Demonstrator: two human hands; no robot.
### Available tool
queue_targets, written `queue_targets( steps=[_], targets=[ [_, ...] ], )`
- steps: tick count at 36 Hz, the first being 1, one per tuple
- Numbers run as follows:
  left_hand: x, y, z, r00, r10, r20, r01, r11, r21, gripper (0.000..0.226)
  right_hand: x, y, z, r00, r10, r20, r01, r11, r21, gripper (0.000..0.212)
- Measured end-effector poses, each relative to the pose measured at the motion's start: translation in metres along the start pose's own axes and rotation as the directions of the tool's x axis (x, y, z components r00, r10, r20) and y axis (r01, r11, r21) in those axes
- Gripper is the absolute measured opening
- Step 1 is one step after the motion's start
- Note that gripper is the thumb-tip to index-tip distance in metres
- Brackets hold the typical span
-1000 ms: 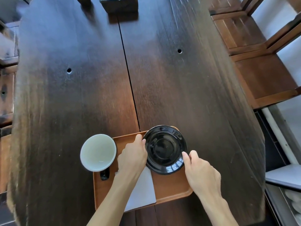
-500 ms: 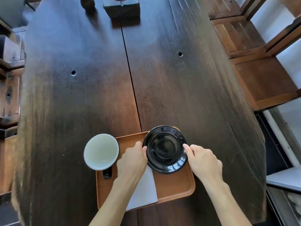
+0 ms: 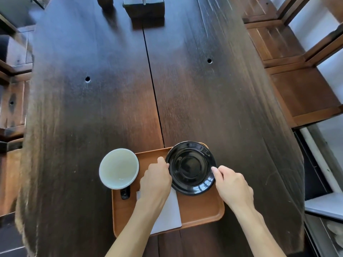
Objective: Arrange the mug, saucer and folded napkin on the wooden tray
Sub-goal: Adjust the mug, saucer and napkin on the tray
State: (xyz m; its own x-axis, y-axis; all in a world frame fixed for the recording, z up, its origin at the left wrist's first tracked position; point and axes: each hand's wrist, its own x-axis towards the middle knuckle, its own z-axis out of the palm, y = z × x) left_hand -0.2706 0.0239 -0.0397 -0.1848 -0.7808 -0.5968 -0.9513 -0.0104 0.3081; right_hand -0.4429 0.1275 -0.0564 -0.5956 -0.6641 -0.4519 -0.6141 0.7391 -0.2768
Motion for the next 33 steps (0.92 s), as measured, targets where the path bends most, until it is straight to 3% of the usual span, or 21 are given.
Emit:
queue_targets(
  steps=[7,11,15,19,24,28,32,33],
  targets=[
    [-0.008,-0.007,0.006,1.000,0.019,0.012,-0.020,0.999,0.043,0.014,0.014,-0.003,-0.008,1.000,0.010,0.001,-0.010,1.000,-0.029,0.049],
    [-0.015,-0.018,0.009,0.993,0.090,-0.076,-0.084,0.993,0.083,0.023,0.013,-0.005,-0.011,0.999,0.032,0.023,-0.032,0.999,-0.003,0.051],
    [-0.029,-0.036,0.012,0.976,0.112,-0.187,-0.113,0.994,0.008,0.027,0.002,-0.007,-0.014,0.992,0.073,0.100,-0.086,0.988,0.131,0.044],
    [-0.044,-0.064,0.017,0.969,0.093,-0.228,-0.091,0.996,0.020,0.022,-0.024,-0.008,-0.016,0.997,0.064,0.042,-0.071,0.978,0.197,0.039],
    [-0.071,-0.095,0.026,0.964,0.123,-0.235,-0.131,0.991,-0.017,0.019,-0.063,0.000,0.001,0.998,-0.042,0.054,0.027,0.970,0.241,0.035],
    [-0.085,-0.106,0.034,0.978,0.146,-0.150,-0.151,0.988,-0.024,0.051,-0.079,0.001,0.013,0.981,-0.157,0.116,0.119,0.952,0.284,0.028],
    [-0.084,-0.112,0.034,0.993,0.101,-0.062,-0.103,0.994,-0.028,0.059,-0.089,-0.014,0.028,0.934,-0.318,0.165,0.264,0.922,0.284,0.007],
    [-0.083,-0.114,0.035,0.995,0.090,-0.047,-0.091,0.995,-0.027,0.062,-0.090,-0.018,0.031,0.911,-0.364,0.193,0.308,0.913,0.267,0.017]
  ],
)
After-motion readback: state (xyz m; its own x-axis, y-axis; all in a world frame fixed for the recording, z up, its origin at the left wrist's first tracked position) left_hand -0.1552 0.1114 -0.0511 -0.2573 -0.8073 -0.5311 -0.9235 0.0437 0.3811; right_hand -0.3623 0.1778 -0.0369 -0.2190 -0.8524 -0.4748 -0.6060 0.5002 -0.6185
